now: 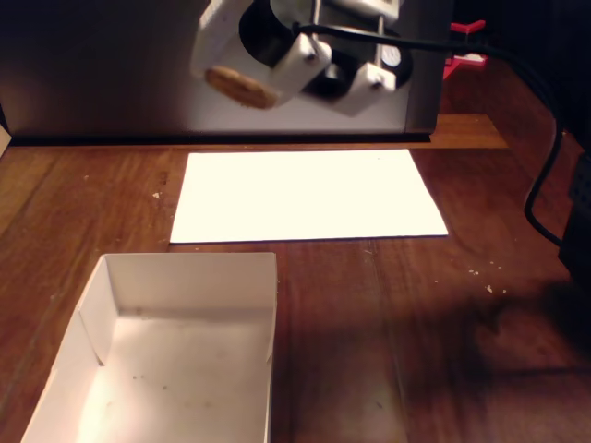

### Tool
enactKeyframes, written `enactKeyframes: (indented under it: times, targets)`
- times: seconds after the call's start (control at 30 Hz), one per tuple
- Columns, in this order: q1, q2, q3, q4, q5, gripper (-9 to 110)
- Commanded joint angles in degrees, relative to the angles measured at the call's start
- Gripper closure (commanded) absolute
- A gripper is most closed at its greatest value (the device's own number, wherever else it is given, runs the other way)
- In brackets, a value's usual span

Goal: Grasp a mini cookies block and put it in the white box.

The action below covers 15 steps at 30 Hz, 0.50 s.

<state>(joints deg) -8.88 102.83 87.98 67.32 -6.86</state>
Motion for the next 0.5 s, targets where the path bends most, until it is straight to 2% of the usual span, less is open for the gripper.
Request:
enactKeyframes:
  times: [0.0, 0.47]
  targets:
    - [-4.0, -0.5, -6.0, -2.0, 1.2, 83]
    - [-12.0, -15.1, -6.1, -10.4, 4.3, 82]
